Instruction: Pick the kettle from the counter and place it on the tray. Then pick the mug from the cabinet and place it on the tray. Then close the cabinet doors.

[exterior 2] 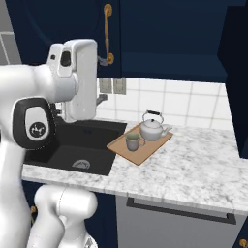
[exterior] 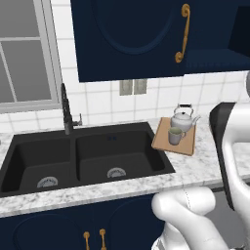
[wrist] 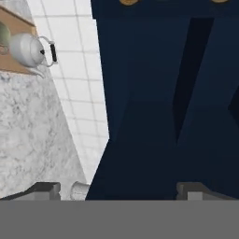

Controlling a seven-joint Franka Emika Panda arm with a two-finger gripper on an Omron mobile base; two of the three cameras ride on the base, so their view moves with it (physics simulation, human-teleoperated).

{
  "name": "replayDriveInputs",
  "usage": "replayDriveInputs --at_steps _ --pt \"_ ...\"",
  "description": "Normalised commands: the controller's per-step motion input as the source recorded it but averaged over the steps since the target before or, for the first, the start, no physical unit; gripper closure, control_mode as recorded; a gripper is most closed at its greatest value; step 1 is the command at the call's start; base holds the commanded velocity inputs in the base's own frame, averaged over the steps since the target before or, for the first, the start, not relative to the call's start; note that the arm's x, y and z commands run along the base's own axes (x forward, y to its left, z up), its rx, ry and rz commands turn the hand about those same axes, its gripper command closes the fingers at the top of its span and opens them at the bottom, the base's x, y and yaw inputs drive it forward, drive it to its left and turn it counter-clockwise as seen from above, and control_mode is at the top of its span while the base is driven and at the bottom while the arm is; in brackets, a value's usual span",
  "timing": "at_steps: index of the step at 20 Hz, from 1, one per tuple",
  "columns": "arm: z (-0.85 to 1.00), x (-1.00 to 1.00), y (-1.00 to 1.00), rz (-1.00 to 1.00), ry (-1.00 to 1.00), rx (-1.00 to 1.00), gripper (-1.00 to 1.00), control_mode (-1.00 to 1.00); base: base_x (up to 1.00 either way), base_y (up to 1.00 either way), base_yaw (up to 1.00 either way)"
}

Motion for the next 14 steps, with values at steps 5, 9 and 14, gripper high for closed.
replayDriveInputs --at_steps 5,9,14 --pt "0.02 -0.39 -0.94 -0.13 -0.05 0.26 -1.0 -1.0 0.0 0.0 0.0" --pt "0.03 -0.7 -0.86 0.0 -0.16 0.17 -1.0 -1.0 0.0 0.0 0.0" --pt "0.02 -0.59 -0.61 0.0 -0.01 0.02 -1.0 -1.0 0.0 0.0 0.0"
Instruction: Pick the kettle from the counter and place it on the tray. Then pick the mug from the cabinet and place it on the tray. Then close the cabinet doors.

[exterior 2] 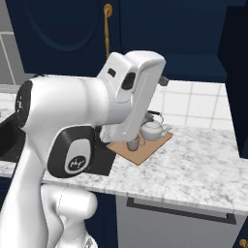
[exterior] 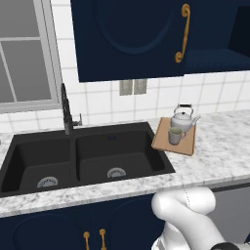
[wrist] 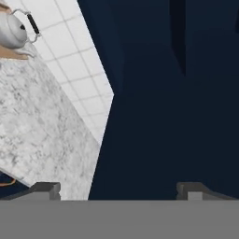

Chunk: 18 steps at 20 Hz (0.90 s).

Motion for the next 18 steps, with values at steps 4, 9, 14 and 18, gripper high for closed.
replayDriveInputs --at_steps 4,9,14,18 --pt "0.13 -0.7 -0.43 -0.04 0.0 0.0 -1.0 -1.0 0.0 0.0 0.0" --pt "0.08 -0.74 -0.5 -0.01 -0.02 0.0 -1.0 -1.0 0.0 0.0 0.0" --pt "0.07 -0.44 -0.44 -0.09 0.01 -0.01 -1.0 -1.0 0.0 0.0 0.0" --pt "0.04 -0.27 -0.44 -0.19 0.07 -0.06 -1.0 -1.0 0.0 0.0 0.0"
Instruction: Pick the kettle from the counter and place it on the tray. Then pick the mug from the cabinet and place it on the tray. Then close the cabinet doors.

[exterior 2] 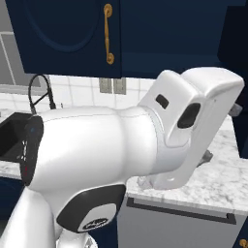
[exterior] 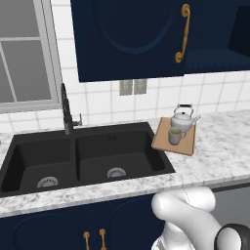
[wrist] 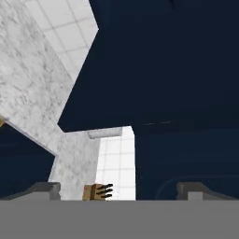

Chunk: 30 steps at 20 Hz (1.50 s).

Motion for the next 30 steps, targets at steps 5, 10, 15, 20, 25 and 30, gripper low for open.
replayDriveInputs --at_steps 5,10,15,20,25,30 --pt "0.0 -0.09 -0.59 -0.14 0.07 -0.07 -1.0 -1.0 0.0 0.0 0.0" --pt "-0.07 0.13 -0.6 -0.08 0.11 -0.13 -1.0 -1.0 0.0 0.0 0.0" --pt "-0.1 0.39 -0.52 -0.01 0.19 -0.14 -1.0 -1.0 0.0 0.0 0.0" --pt "-0.13 0.55 -0.37 0.0 0.16 -0.1 -1.0 -1.0 0.0 0.0 0.0" --pt "-0.03 0.49 -0.1 0.08 0.03 -0.03 -1.0 -1.0 0.0 0.0 0.0" --pt "0.0 0.42 0.0 0.16 0.0 0.0 -1.0 -1.0 0.0 0.0 0.0"
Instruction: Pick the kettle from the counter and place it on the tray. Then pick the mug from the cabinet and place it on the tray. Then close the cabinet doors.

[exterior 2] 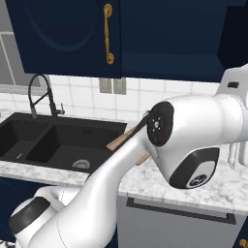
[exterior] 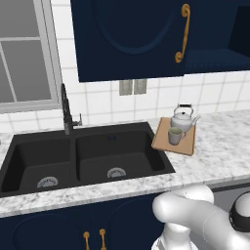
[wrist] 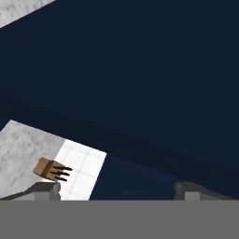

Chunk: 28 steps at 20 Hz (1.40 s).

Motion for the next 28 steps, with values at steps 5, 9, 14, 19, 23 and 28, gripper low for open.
replayDriveInputs --at_steps 5,9,14,19,23,28 --pt "0.0 0.38 0.01 0.18 0.0 0.0 -1.0 -1.0 0.0 0.0 0.0" --pt "0.0 0.28 0.25 0.2 0.0 0.0 -1.0 -1.0 0.0 0.0 0.0" --pt "-0.01 0.27 0.4 0.21 0.01 -0.01 -1.0 -1.0 0.0 0.0 0.0" --pt "-0.04 0.27 0.51 0.2 0.07 -0.04 -1.0 -1.0 0.0 0.0 0.0" --pt "0.0 0.38 0.54 0.2 0.11 -0.04 -1.0 -1.0 0.0 0.0 0.0" --pt "0.0 0.43 0.6 0.18 0.11 -0.07 -1.0 -1.0 0.0 0.0 0.0"
